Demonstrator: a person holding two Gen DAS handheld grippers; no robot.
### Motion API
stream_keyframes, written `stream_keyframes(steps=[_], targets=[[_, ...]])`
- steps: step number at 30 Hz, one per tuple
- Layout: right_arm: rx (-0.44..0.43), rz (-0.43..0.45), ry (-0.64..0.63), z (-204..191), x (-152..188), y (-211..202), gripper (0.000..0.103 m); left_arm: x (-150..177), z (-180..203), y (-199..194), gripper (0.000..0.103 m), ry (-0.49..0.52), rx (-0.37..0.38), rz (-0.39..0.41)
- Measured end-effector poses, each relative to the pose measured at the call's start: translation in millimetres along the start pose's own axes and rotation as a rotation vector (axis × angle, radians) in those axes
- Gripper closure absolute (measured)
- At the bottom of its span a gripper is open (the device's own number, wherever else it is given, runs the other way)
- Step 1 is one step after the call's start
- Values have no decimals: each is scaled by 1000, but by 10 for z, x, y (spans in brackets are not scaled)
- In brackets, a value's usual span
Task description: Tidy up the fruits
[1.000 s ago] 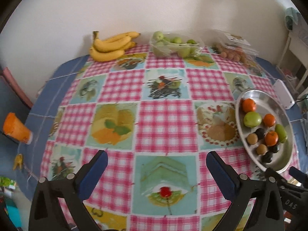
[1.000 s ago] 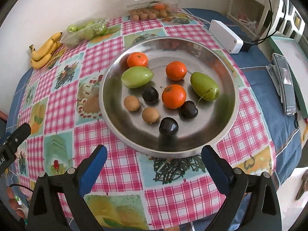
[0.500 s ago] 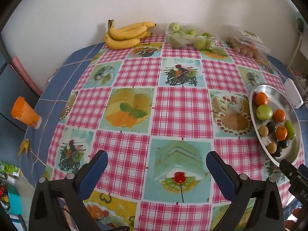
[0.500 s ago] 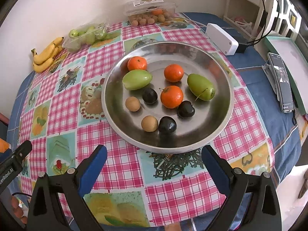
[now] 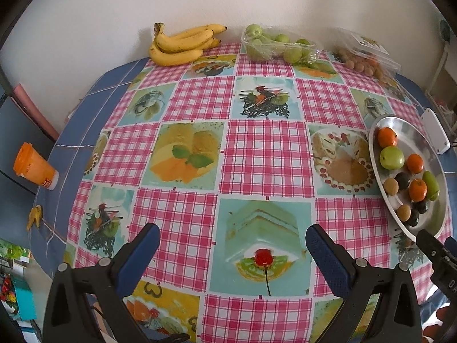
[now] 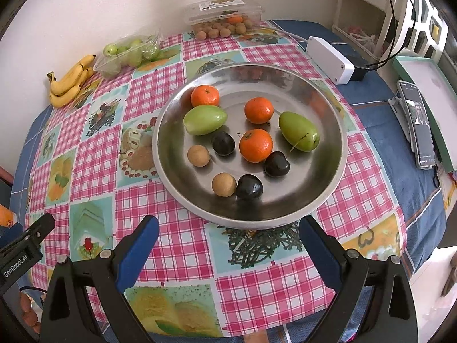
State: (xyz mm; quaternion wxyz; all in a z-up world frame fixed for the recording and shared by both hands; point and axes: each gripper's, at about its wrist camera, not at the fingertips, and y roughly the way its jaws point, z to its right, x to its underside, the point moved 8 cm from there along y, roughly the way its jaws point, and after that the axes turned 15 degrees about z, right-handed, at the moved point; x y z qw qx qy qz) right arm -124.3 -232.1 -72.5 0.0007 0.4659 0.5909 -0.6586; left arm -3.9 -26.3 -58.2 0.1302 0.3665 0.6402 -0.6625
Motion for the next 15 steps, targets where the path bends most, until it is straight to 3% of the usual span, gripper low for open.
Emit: stream_keyframes(steps=[15], targets=[[-6, 6, -19, -26, -29, -10, 5, 10, 65, -3, 0, 13, 22, -5]])
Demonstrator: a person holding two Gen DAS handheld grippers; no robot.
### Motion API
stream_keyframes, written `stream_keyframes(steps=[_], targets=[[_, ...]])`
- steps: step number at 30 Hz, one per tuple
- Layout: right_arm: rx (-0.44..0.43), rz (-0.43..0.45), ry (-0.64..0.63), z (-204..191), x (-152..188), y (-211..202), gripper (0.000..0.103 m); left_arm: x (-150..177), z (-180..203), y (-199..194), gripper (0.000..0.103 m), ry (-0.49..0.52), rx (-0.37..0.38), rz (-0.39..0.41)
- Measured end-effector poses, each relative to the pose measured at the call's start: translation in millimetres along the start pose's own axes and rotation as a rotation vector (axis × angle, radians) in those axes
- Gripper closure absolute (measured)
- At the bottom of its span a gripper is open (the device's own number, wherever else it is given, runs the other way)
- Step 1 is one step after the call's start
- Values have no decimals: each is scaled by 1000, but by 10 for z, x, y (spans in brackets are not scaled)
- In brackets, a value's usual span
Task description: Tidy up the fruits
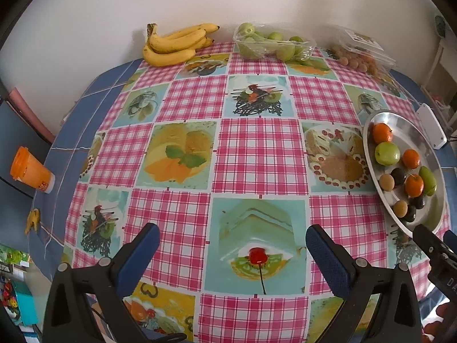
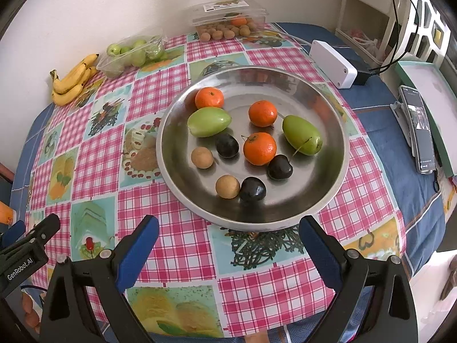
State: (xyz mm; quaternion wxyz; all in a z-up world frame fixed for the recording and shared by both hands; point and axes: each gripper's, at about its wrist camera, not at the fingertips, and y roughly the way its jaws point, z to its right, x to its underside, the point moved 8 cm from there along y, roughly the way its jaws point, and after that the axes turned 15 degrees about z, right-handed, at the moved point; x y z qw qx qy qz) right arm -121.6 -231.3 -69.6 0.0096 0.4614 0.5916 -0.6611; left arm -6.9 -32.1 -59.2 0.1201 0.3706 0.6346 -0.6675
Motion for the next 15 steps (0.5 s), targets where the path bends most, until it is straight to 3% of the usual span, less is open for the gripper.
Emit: stream_keyframes(steps=[15], targets=[[-1, -2, -6, -21, 4, 3, 5, 9, 52, 13, 0, 19, 16, -8]])
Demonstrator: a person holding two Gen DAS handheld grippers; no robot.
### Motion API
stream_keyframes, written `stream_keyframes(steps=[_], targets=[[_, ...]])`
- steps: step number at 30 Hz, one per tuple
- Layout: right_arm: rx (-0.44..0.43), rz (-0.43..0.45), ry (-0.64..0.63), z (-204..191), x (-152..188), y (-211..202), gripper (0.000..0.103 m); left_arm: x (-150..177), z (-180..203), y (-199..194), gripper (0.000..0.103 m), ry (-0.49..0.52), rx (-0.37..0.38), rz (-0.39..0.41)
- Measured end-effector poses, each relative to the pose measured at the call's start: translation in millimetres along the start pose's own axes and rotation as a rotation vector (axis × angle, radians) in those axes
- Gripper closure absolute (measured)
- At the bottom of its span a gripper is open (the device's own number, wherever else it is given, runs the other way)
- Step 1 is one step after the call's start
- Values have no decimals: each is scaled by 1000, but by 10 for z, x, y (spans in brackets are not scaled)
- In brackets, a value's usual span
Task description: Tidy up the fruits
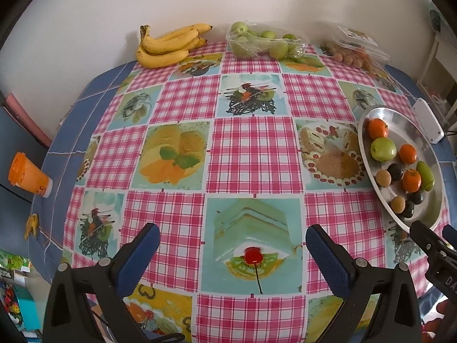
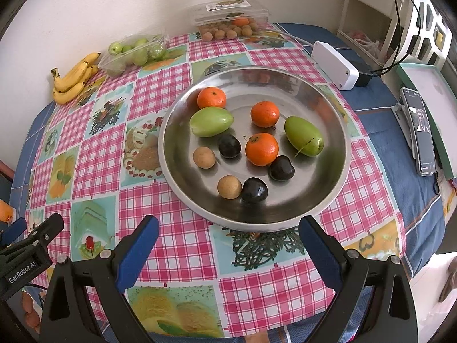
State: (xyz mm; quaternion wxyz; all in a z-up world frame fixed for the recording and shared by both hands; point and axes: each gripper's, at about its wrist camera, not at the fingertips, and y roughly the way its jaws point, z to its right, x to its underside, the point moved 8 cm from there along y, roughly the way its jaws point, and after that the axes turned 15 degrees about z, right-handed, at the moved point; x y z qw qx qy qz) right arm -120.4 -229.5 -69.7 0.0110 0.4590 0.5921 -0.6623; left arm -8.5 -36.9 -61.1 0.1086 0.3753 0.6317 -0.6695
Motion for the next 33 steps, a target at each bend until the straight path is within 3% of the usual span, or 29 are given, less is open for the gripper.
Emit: stream_keyframes(steps=[33], targets=[[-7, -9, -18, -25, 5, 11, 5, 5, 7, -16, 0, 15, -11, 9]])
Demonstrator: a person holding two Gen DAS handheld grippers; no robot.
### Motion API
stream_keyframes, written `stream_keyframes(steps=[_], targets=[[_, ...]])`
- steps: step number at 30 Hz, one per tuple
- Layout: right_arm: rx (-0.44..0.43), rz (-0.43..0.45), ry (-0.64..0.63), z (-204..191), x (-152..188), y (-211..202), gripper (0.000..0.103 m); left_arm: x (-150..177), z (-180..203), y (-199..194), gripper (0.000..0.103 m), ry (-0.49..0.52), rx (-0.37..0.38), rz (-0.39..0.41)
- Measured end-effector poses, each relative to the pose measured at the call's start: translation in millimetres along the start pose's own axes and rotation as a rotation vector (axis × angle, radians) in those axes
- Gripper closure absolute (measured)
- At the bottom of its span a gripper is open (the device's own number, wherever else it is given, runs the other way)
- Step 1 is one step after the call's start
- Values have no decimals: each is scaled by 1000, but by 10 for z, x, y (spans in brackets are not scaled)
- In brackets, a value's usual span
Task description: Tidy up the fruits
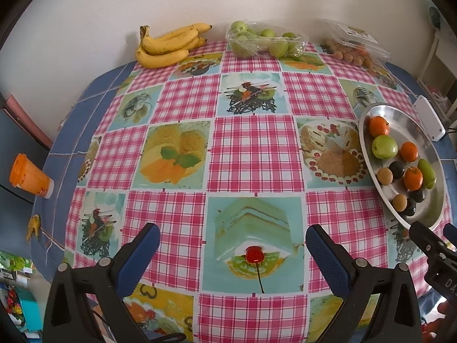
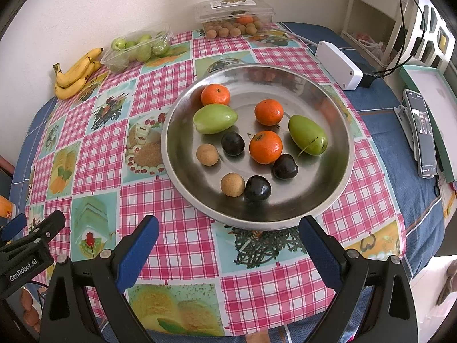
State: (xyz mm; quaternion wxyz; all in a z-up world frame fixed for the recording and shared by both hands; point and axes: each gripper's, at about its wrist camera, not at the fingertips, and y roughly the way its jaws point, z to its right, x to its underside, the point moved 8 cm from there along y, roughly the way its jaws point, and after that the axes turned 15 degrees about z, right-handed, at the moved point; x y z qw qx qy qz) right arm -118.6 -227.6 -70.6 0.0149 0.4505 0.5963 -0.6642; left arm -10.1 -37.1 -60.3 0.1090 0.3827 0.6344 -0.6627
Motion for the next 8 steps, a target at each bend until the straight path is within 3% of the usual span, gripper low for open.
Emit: stream_keyframes(steps=[8], targets=[[0, 1, 1, -5, -4, 0, 5, -35, 4, -36, 0, -5, 6, 24]])
